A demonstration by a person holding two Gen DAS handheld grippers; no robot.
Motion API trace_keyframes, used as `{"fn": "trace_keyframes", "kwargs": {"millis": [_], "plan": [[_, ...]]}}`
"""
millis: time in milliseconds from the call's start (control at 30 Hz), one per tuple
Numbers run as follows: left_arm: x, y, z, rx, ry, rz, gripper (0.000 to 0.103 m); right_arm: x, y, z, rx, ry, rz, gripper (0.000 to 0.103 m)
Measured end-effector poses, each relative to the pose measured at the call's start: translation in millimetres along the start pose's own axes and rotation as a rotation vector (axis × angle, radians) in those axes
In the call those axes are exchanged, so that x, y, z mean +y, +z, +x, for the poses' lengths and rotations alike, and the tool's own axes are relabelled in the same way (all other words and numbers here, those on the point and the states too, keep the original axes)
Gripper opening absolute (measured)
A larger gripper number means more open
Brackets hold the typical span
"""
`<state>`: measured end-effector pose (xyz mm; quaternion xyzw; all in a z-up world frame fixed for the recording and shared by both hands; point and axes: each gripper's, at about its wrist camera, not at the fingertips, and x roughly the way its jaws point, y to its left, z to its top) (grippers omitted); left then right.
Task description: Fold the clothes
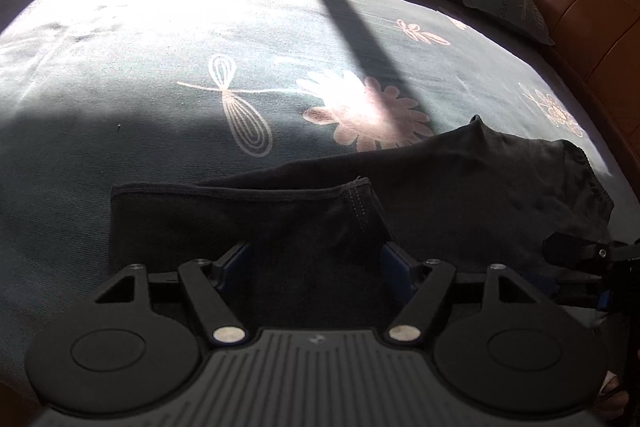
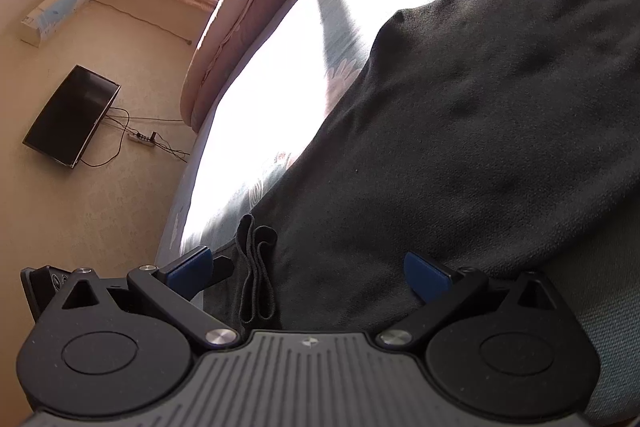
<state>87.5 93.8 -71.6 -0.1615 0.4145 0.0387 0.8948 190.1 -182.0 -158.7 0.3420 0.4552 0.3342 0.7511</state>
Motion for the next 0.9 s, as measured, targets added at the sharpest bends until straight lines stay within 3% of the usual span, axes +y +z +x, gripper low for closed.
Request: {"fn": "trace_keyframes", "kwargs": {"millis": [133, 267, 500, 567, 700, 800, 900], "plan": [[13, -7, 6, 0.037, -0.042, -0.043, 0.101, -1, 0, 1, 0.003, 0.010, -0.007, 0.103], [25, -14, 12, 0.066, -0.080, -0.075, 0.102, -5, 0, 1, -0.001, 0.029, 0.005, 0.103], [27, -19, -6, 0.010, -0.082, -0.028, 0.102, 3, -9, 0, -0.004, 0.031, -0.145, 0.103], [33, -14, -13, -0.025, -0.073, -0.020, 0.102, 3, -8, 0, -0.015, 0.030, -0.119, 0.103], [70, 3, -9, -0.069, -0.087, -0.131, 0.102, 1, -8, 1, -0.027, 0.037, -0.119, 0.103], [97, 8, 7, -0.058, -0.088, -0.209, 0.101, 5, -11, 4, -0.037, 0.029, -0.158, 0.103], [100, 14, 0, -0.083, -0.114, -0.227, 0.102, 6, -12, 5, -0.044, 0.029, -0.172, 0.103]]}}
